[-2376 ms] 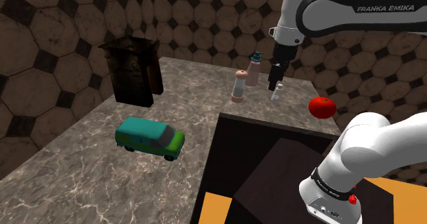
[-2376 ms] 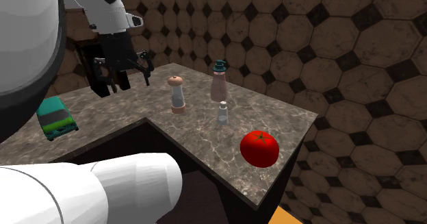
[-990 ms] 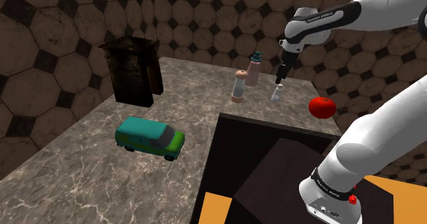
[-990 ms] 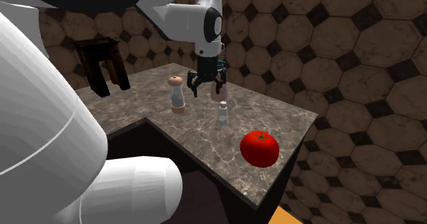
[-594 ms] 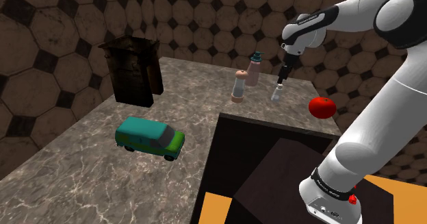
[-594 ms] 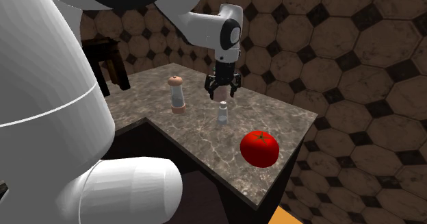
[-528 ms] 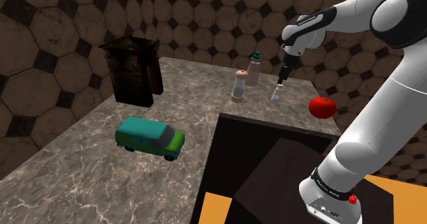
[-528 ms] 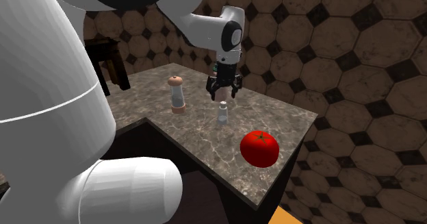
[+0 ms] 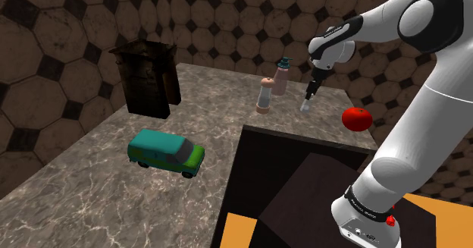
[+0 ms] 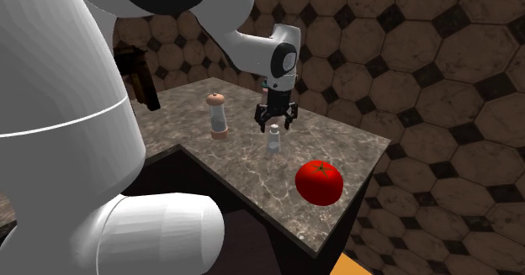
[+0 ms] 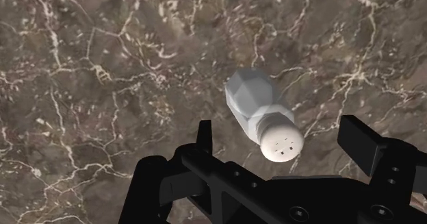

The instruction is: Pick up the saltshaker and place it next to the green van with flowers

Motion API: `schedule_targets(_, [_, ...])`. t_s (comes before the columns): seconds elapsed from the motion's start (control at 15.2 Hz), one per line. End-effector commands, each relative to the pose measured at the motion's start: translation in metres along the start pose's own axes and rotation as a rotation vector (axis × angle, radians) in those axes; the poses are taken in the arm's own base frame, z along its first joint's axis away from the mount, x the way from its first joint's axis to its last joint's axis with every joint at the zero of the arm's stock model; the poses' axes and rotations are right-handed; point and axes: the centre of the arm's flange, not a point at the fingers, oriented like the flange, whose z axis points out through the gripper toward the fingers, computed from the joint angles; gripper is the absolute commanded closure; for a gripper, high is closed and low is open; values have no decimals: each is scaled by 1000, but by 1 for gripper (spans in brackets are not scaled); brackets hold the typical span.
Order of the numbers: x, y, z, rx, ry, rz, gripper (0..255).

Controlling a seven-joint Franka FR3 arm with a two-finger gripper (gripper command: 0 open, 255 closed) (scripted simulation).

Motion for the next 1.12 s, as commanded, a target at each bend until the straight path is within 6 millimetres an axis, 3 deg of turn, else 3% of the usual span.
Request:
schedule_targets(0.0, [0, 1, 2, 0, 0, 0, 0])
schedule_targets(0.33, [0, 1, 2, 0, 0, 0, 0])
schedule_targets(0.4, [0, 1, 2, 0, 0, 0, 255])
schedule_targets(1.06, [0, 0, -3, 0, 0, 0, 255])
